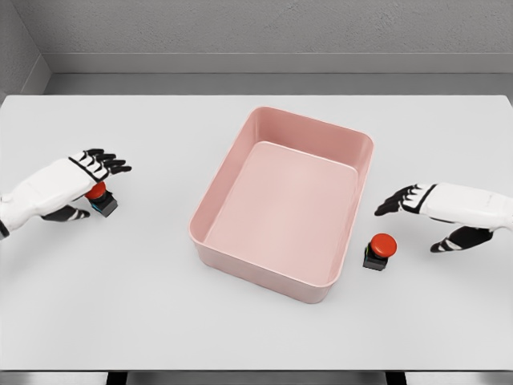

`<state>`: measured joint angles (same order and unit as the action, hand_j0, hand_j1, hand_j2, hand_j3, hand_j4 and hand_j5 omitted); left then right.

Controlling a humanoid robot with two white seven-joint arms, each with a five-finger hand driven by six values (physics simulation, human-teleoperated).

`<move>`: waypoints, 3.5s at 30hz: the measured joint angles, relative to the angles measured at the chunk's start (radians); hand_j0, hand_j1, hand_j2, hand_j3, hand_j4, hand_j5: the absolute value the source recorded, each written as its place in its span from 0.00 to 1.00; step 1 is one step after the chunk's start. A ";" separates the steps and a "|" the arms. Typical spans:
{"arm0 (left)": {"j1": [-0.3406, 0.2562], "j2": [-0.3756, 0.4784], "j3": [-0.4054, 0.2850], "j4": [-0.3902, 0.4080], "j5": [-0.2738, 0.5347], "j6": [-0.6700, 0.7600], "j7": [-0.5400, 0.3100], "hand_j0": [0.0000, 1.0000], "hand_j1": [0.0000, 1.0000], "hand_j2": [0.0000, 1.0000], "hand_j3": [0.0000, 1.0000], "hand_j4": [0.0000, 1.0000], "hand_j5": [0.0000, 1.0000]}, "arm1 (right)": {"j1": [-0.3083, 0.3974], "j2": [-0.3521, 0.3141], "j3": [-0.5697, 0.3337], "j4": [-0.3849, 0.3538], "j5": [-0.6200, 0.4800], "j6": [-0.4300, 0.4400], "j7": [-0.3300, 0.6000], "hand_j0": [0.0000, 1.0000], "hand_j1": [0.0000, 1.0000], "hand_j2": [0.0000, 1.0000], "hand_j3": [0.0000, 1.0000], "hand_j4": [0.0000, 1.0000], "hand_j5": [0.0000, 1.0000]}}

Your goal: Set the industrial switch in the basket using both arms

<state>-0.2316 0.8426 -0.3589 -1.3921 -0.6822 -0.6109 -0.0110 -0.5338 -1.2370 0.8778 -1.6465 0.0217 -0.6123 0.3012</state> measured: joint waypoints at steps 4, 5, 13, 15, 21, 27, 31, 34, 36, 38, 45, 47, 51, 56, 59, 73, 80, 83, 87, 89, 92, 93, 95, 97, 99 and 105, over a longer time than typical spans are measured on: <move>0.000 -0.009 -0.013 0.010 -0.009 0.000 0.000 0.79 0.79 0.79 0.79 0.79 0.79 | -0.002 0.012 0.001 -0.006 0.001 0.000 0.010 0.88 0.88 0.88 0.88 0.88 0.88; 0.000 -0.009 -0.014 0.012 -0.010 0.000 0.000 0.74 0.74 0.74 0.74 0.74 0.74 | -0.002 0.014 0.002 -0.007 0.001 0.000 0.011 0.88 0.88 0.88 0.88 0.88 0.88; 0.002 -0.004 -0.015 0.024 -0.004 0.000 0.005 0.47 0.47 0.47 0.47 0.47 0.47 | 0.000 0.044 0.012 -0.014 0.003 0.000 0.029 0.84 0.84 0.84 0.84 0.84 0.84; 0.002 -0.003 -0.015 0.023 -0.001 0.000 0.006 0.41 0.41 0.41 0.41 0.41 0.41 | 0.000 0.048 0.018 -0.015 0.003 0.000 0.033 0.82 0.82 0.82 0.82 0.82 0.82; 0.012 -0.002 -0.013 -0.043 0.001 0.000 0.003 0.30 0.30 0.30 0.30 0.30 0.30 | 0.000 0.061 0.023 -0.016 0.004 0.000 0.051 0.78 0.78 0.78 0.78 0.78 0.78; 0.003 0.011 -0.006 -0.161 0.015 0.000 0.000 0.28 0.28 0.28 0.28 0.28 0.28 | 0.000 0.065 0.028 -0.018 0.005 0.000 0.057 0.76 0.76 0.76 0.76 0.76 0.76; -0.006 0.012 0.011 -0.225 0.022 0.000 -0.001 0.28 0.28 0.28 0.28 0.28 0.28 | 0.000 0.071 0.031 -0.019 0.006 0.000 0.070 0.75 0.75 0.75 0.75 0.75 0.75; -0.032 0.010 0.022 -0.266 0.025 0.000 -0.002 0.28 0.28 0.28 0.28 0.28 0.28 | -0.002 0.073 0.032 -0.019 0.006 0.000 0.074 0.75 0.75 0.75 0.75 0.75 0.75; -0.057 0.004 0.019 -0.281 0.025 0.000 -0.007 0.28 0.28 0.28 0.28 0.28 0.28 | -0.002 0.075 0.032 -0.020 0.006 0.000 0.075 0.75 0.75 0.75 0.75 0.75 0.75; -0.064 0.000 0.015 -0.301 0.025 0.000 -0.012 0.28 0.28 0.28 0.28 0.28 0.28 | -0.002 0.077 0.033 -0.020 0.006 0.000 0.076 0.75 0.75 0.75 0.75 0.75 0.75; -0.100 -0.036 0.010 -0.346 0.021 -0.001 -0.022 0.28 0.28 0.28 0.28 0.28 0.28 | -0.002 0.081 0.035 -0.021 0.006 0.000 0.076 0.73 0.73 0.73 0.73 0.73 0.73; -0.100 -0.040 0.008 -0.351 0.020 -0.001 -0.022 0.28 0.28 0.28 0.28 0.28 0.28 | -0.002 0.084 0.036 -0.022 0.007 0.000 0.077 0.73 0.73 0.73 0.73 0.73 0.73; -0.101 -0.044 0.004 -0.356 0.022 -0.001 -0.022 0.28 0.28 0.28 0.28 0.28 0.28 | -0.002 0.088 0.037 -0.023 0.007 0.000 0.077 0.72 0.72 0.72 0.72 0.72 0.72; -0.113 -0.060 0.001 -0.358 0.022 0.000 -0.022 0.28 0.28 0.28 0.28 0.28 0.28 | -0.002 0.095 0.040 -0.021 0.007 0.000 0.078 0.70 0.70 0.70 0.70 0.70 0.70; -0.115 -0.084 -0.009 -0.359 0.022 0.000 -0.022 0.28 0.28 0.28 0.28 0.28 0.28 | -0.002 0.097 0.044 -0.020 0.007 0.000 0.079 0.65 0.65 0.65 0.65 0.65 0.65; -0.156 -0.211 -0.066 -0.359 0.006 0.000 -0.070 0.28 0.28 0.28 0.28 0.28 0.28 | -0.008 0.094 0.043 -0.011 0.011 0.000 0.078 0.48 0.48 0.48 0.48 0.48 0.48; -0.183 -0.272 -0.094 -0.356 -0.012 -0.001 -0.106 0.28 0.28 0.28 0.28 0.28 0.28 | -0.009 0.083 0.016 -0.001 0.012 -0.001 0.079 0.48 0.48 0.48 0.48 0.48 0.48; -0.209 -0.298 -0.111 -0.351 -0.022 -0.001 -0.122 0.28 0.28 0.28 0.28 0.28 0.28 | -0.011 0.077 -0.004 0.003 0.013 -0.001 0.088 0.48 0.48 0.48 0.48 0.48 0.48; -0.212 -0.337 -0.138 -0.334 -0.034 -0.001 -0.130 0.28 0.28 0.28 0.28 0.28 0.28 | -0.011 0.065 -0.028 0.005 0.014 -0.001 0.096 0.48 0.48 0.48 0.48 0.48 0.48; -0.212 -0.360 -0.144 -0.324 -0.042 -0.001 -0.131 0.28 0.28 0.28 0.28 0.28 0.28 | -0.011 0.053 -0.041 0.006 0.014 -0.001 0.097 0.48 0.48 0.48 0.48 0.48 0.48; -0.248 -0.397 -0.164 -0.287 -0.050 -0.001 -0.129 0.28 0.28 0.28 0.28 0.28 0.28 | -0.018 0.031 -0.064 0.006 0.015 -0.001 0.099 0.47 0.47 0.47 0.47 0.47 0.47; -0.253 -0.412 -0.174 -0.267 -0.052 -0.001 -0.129 0.28 0.28 0.28 0.28 0.28 0.28 | -0.029 0.025 -0.072 0.005 0.016 -0.001 0.098 0.47 0.47 0.47 0.47 0.47 0.47; -0.275 -0.442 -0.199 -0.225 -0.055 -0.001 -0.130 0.28 0.28 0.28 0.28 0.28 0.28 | -0.052 0.018 -0.081 0.003 0.013 -0.001 0.099 0.47 0.47 0.47 0.47 0.47 0.47; -0.276 -0.467 -0.218 -0.195 -0.059 -0.001 -0.131 0.28 0.28 0.28 0.28 0.28 0.28 | -0.066 0.015 -0.086 0.002 0.012 0.000 0.099 0.47 0.47 0.47 0.47 0.47 0.47; -0.275 -0.483 -0.235 -0.175 -0.063 -0.001 -0.132 0.28 0.28 0.28 0.28 0.28 0.28 | -0.074 0.013 -0.089 0.000 0.013 -0.001 0.099 0.46 0.46 0.46 0.46 0.46 0.46; -0.282 -0.497 -0.255 -0.167 -0.052 -0.001 -0.123 0.71 0.71 0.71 0.71 0.71 0.71 | -0.091 0.011 -0.091 -0.005 0.013 -0.001 0.098 0.45 0.45 0.45 0.45 0.45 0.45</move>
<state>-0.5139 0.3459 -0.6137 -1.5594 -0.7338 -0.6118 -0.1336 -0.6243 -1.2256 0.7866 -1.6519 0.0345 -0.6128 0.3991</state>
